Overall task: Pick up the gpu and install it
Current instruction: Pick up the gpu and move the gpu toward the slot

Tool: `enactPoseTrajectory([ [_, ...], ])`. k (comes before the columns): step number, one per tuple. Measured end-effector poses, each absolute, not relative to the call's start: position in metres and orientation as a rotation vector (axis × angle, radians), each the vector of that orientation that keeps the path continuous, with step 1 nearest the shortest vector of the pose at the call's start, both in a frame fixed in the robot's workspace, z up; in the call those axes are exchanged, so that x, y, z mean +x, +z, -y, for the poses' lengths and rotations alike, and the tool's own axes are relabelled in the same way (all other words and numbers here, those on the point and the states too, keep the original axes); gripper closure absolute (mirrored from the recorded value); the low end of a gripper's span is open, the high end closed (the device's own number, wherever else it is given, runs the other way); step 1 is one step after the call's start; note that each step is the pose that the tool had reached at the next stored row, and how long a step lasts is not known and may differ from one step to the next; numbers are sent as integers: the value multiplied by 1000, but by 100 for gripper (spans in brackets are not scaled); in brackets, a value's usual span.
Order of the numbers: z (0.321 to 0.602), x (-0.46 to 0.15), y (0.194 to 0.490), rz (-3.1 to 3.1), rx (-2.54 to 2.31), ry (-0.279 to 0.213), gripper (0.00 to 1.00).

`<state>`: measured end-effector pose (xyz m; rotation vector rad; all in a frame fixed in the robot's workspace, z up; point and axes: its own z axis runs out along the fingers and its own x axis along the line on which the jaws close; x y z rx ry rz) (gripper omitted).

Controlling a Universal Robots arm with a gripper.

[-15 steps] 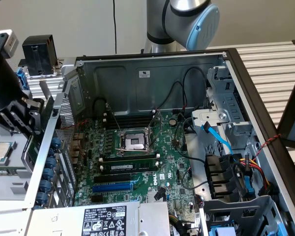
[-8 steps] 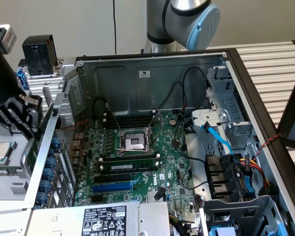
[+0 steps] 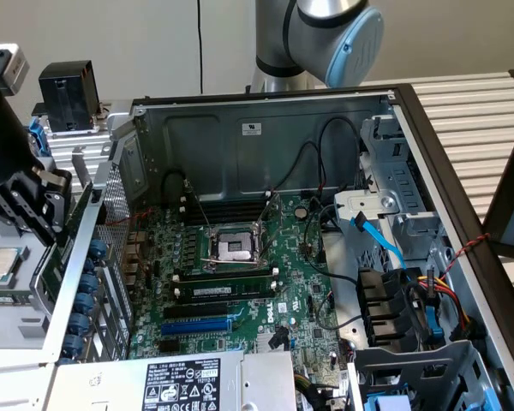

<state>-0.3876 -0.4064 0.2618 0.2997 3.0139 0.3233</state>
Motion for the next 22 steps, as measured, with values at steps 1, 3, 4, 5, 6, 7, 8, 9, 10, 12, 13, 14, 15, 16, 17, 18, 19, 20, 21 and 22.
enactPoseTrajectory([
  [1, 407, -387, 262, -3015, 301, 323, 72],
  [3, 407, -386, 262, -3016, 302, 323, 72],
  [4, 407, -385, 262, -3017, 303, 323, 72],
  [5, 407, -385, 262, -3017, 304, 323, 72],
  [6, 407, -384, 262, -3018, 304, 323, 72],
  [7, 407, -384, 262, -3019, 304, 323, 72],
  [8, 407, -384, 262, -3020, 305, 323, 72],
  [9, 407, -384, 262, -3021, 305, 323, 72],
  [10, 407, -384, 262, -3022, 306, 323, 70],
  [12, 408, -383, 262, -3024, 308, 323, 70],
  [13, 408, -383, 262, -3025, 310, 322, 64],
  [14, 408, -383, 262, -3026, 312, 322, 64],
  [15, 408, -382, 262, -3028, 314, 322, 64],
  [16, 408, -382, 262, -3028, 316, 322, 64],
  [17, 409, -381, 262, -3029, 319, 322, 64],
  [18, 409, -381, 262, -3029, 322, 322, 64],
  [19, 409, -381, 262, -3029, 327, 321, 64],
  [20, 409, -380, 262, -3029, 332, 321, 64],
  [21, 409, -380, 262, -3030, 337, 320, 64],
  [22, 409, -380, 261, -3030, 344, 320, 64],
])
